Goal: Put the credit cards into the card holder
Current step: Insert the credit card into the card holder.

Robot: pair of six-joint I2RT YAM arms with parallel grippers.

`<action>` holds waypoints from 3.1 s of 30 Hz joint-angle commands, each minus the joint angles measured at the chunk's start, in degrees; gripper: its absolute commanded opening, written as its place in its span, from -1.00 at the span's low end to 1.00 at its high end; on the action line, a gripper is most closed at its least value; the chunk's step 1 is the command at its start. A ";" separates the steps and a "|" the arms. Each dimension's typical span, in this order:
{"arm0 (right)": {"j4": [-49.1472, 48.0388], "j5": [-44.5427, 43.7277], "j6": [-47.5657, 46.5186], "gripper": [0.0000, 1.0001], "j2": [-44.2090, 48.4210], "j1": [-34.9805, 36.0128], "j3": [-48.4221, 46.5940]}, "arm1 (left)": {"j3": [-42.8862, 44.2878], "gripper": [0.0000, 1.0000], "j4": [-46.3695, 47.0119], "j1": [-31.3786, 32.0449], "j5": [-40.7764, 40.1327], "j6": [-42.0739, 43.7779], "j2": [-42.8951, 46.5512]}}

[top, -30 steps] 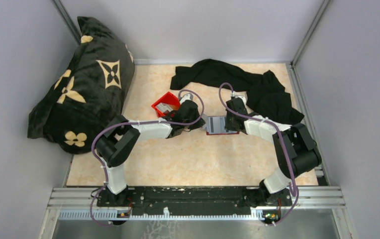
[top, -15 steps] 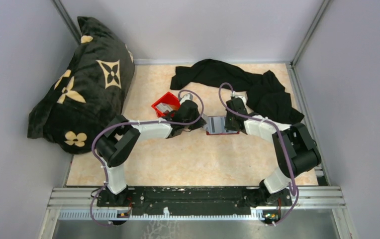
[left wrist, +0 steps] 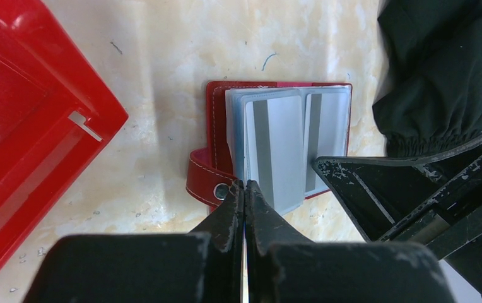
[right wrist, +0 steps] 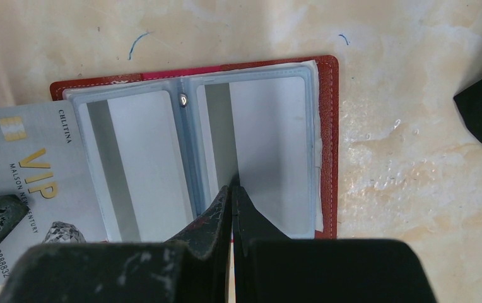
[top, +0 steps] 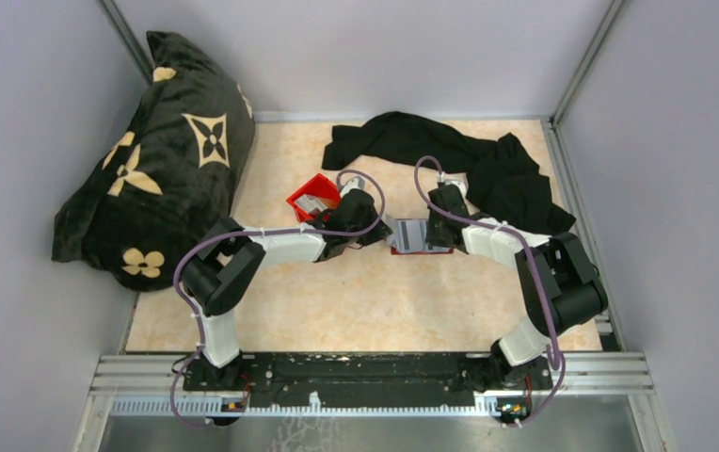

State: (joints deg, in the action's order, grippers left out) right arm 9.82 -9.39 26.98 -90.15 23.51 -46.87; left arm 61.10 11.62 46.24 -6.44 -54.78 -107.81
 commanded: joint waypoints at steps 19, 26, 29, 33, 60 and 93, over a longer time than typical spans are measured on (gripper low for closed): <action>-1.05 -0.04 -1.23 -1.00 -0.38 -0.74 0.21 | -1.15 -1.00 3.15 0.00 1.63 -2.36 2.90; -0.97 -0.02 -1.27 -1.00 -0.38 -0.77 0.11 | -1.61 -1.00 2.91 0.00 0.92 -2.18 3.33; -0.95 -0.02 -1.28 -1.00 -0.29 -0.74 0.11 | -2.08 -1.00 1.95 0.00 -0.43 -1.47 3.49; -1.06 0.32 -1.19 -1.00 -0.46 -0.74 0.11 | -1.62 -1.00 0.10 -0.01 -1.89 -0.56 3.03; -1.41 0.67 -1.08 -1.00 -0.99 -0.79 0.38 | -0.52 -1.00 0.60 0.34 -0.59 -1.16 0.20; -1.69 0.82 -1.16 -1.00 -1.75 -0.74 0.38 | -2.51 -1.00 7.41 0.70 2.10 -2.82 -0.27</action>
State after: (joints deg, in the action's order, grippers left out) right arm 8.88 -8.84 26.59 -90.70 23.44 -46.87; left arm 59.22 15.99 46.59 -5.43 -56.90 -107.72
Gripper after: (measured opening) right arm 0.005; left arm 0.006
